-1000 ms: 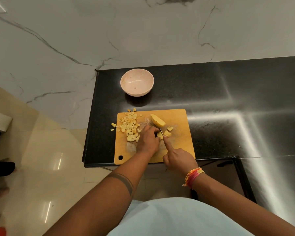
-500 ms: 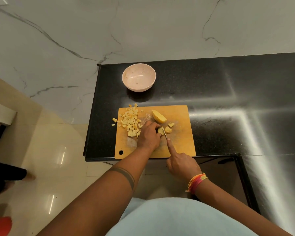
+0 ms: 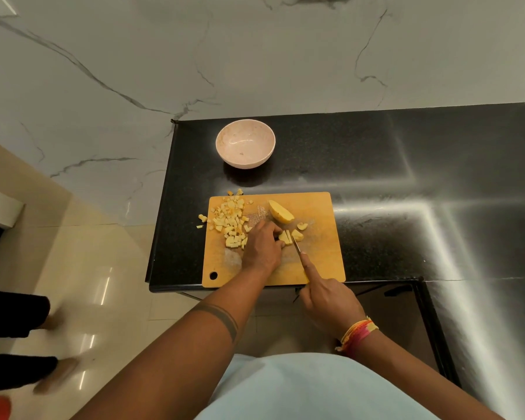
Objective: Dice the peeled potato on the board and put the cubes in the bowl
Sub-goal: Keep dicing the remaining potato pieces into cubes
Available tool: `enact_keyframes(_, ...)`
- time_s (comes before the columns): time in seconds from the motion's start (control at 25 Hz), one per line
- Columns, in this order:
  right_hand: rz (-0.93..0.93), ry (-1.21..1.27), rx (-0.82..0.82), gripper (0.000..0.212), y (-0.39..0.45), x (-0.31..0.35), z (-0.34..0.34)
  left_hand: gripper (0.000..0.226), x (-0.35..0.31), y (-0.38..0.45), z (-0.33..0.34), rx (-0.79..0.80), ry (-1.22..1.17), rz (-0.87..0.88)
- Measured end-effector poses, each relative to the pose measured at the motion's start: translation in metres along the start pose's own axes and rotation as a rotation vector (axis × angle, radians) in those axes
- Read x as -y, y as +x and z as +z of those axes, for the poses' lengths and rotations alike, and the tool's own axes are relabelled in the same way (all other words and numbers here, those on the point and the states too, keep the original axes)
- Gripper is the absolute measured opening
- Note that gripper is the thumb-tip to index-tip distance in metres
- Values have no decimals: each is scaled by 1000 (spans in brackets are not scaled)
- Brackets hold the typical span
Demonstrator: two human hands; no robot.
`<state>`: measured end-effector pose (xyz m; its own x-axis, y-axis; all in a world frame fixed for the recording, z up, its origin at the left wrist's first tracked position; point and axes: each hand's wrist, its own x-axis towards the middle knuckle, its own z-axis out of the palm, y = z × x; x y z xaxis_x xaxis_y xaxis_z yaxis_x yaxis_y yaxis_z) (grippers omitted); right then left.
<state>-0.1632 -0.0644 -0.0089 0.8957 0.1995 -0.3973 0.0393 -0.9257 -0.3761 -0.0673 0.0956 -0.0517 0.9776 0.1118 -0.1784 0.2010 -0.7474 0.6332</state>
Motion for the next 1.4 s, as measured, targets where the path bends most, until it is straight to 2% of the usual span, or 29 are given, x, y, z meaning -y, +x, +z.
enact_keyframes(0.44, -5, -20, 35, 72, 42, 20, -5, 18, 1, 1, -2, -3, -16, -16)
enact_keyframes(0.8, -17, -53, 76, 81, 11, 3, 10, 22, 1, 1, 0, -5, -27, -35)
enact_keyframes(1.08, -19, -29, 25, 76, -3, -3, 8, 19, 1, -1, -2, -13, -49, -38)
enact_keyframes(1.4, -40, -11, 23, 75, 29, 10, 0, 17, 0, -3, -2, -43, -53, -70)
